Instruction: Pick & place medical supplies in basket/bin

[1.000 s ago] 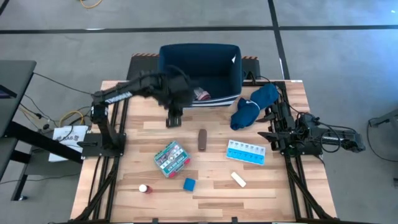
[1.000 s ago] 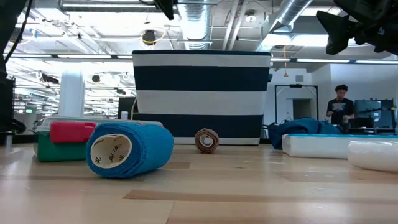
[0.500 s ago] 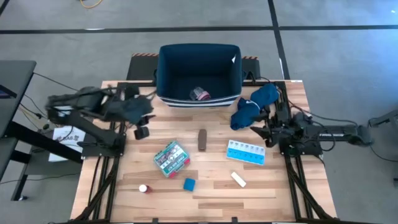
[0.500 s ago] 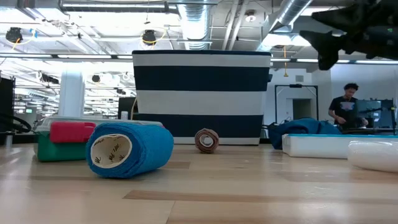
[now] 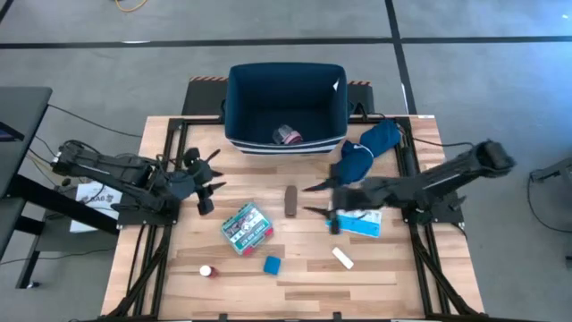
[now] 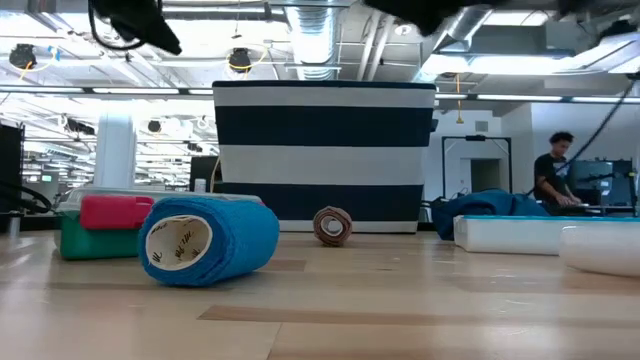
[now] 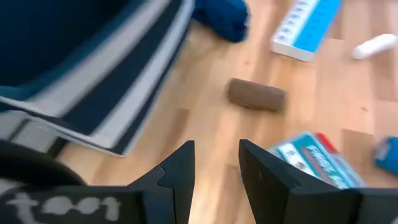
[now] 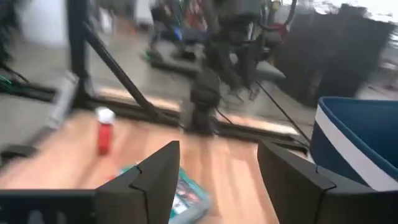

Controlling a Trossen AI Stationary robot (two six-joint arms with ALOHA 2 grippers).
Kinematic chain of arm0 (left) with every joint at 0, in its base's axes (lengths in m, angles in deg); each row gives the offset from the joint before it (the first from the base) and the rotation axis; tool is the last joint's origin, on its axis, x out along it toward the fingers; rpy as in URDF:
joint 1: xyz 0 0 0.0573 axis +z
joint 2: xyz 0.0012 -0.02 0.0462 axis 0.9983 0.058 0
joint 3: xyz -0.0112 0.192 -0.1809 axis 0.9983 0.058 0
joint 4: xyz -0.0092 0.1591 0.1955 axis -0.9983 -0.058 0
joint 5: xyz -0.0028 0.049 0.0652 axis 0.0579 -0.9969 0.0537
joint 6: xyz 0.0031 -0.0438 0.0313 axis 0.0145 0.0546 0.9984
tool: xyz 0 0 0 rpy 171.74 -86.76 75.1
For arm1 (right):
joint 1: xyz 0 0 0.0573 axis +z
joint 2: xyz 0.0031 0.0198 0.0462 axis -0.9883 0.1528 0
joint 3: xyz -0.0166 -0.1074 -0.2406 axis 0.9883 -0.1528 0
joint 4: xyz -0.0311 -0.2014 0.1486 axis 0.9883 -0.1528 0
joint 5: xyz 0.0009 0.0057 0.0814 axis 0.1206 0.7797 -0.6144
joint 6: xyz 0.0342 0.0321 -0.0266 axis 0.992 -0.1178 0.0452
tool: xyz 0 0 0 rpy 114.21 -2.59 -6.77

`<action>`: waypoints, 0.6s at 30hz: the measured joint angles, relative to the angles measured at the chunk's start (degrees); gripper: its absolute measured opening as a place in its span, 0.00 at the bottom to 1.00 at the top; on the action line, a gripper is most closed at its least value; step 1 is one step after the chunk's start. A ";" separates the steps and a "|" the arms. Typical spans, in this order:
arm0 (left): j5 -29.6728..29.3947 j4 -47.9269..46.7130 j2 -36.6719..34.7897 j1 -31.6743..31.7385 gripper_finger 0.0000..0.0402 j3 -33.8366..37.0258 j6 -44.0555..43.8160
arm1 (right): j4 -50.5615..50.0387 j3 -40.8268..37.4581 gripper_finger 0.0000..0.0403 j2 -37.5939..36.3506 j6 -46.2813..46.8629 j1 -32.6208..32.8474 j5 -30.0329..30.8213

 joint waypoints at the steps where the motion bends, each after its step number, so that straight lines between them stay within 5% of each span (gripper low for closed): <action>1: 0.74 0.57 -0.47 -0.23 0.28 1.06 0.04 | -2.69 3.25 0.51 2.59 0.28 0.10 2.94; 7: 0.91 0.36 -0.72 -1.17 0.28 3.74 -0.53 | -27.24 20.12 0.46 10.93 8.44 -0.93 12.73; 12: 0.55 1.45 -0.69 -2.38 0.28 4.73 -0.71 | -56.20 31.56 0.45 11.38 26.95 -0.62 8.68; 18: -0.96 3.89 -0.69 -3.51 0.28 4.71 -0.67 | -68.51 34.02 0.49 11.87 45.73 2.59 -2.23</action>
